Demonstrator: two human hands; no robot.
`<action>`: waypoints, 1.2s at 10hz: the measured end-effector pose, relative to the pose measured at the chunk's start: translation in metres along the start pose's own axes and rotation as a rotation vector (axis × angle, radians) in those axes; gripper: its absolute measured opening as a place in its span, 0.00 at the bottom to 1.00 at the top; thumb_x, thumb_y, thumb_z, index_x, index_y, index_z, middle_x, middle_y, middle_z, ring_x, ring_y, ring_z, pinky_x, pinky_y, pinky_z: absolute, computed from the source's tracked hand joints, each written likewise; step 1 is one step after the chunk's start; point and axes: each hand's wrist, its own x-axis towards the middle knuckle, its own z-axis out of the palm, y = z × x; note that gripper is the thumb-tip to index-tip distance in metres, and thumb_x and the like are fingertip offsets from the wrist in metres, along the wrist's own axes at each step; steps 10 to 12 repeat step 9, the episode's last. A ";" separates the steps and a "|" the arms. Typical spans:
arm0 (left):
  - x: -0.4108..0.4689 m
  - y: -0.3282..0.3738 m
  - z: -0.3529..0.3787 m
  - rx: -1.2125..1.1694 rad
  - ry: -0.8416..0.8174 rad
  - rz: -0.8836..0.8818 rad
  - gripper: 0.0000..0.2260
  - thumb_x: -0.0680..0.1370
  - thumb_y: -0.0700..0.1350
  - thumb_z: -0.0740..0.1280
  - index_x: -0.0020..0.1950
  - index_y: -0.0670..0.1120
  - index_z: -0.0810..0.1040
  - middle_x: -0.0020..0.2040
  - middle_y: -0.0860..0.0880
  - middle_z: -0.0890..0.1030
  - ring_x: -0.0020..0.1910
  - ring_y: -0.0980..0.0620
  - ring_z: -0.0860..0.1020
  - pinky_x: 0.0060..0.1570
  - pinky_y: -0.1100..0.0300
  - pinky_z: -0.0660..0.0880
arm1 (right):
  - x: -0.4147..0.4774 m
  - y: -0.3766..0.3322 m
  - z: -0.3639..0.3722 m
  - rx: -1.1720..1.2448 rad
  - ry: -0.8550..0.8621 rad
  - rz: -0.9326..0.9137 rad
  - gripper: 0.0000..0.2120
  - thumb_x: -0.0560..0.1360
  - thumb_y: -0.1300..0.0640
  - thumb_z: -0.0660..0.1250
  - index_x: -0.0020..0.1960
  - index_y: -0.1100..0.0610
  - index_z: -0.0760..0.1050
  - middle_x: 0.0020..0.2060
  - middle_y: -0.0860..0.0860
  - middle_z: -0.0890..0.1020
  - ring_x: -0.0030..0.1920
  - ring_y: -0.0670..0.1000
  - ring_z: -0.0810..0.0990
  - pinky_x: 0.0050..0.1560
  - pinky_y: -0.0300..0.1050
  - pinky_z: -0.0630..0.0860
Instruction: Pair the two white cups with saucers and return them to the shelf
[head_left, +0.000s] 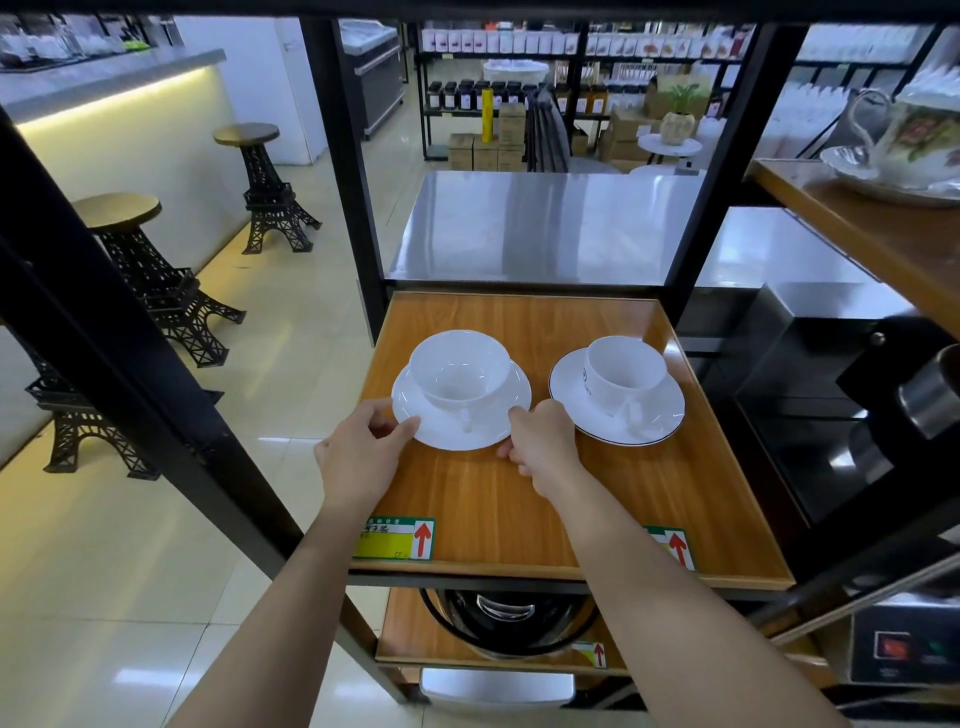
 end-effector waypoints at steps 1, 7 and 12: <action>0.001 -0.002 0.002 0.014 0.013 0.008 0.14 0.74 0.59 0.66 0.56 0.55 0.76 0.40 0.62 0.75 0.45 0.56 0.74 0.64 0.46 0.60 | -0.001 0.000 0.000 0.015 0.009 0.009 0.05 0.77 0.59 0.58 0.50 0.59 0.70 0.38 0.57 0.80 0.22 0.45 0.70 0.17 0.34 0.64; -0.006 0.015 -0.007 -0.019 -0.034 -0.088 0.23 0.77 0.60 0.59 0.66 0.48 0.71 0.61 0.46 0.78 0.58 0.46 0.75 0.63 0.41 0.70 | -0.026 0.003 -0.026 -0.126 -0.093 -0.089 0.10 0.78 0.53 0.59 0.51 0.59 0.73 0.36 0.54 0.80 0.26 0.46 0.72 0.24 0.36 0.67; -0.029 0.044 -0.022 0.017 -0.044 0.028 0.21 0.77 0.54 0.63 0.66 0.45 0.71 0.54 0.48 0.77 0.46 0.53 0.75 0.41 0.59 0.72 | -0.054 0.000 -0.061 -0.201 -0.062 -0.258 0.06 0.78 0.51 0.59 0.48 0.53 0.69 0.38 0.52 0.80 0.30 0.46 0.75 0.26 0.35 0.67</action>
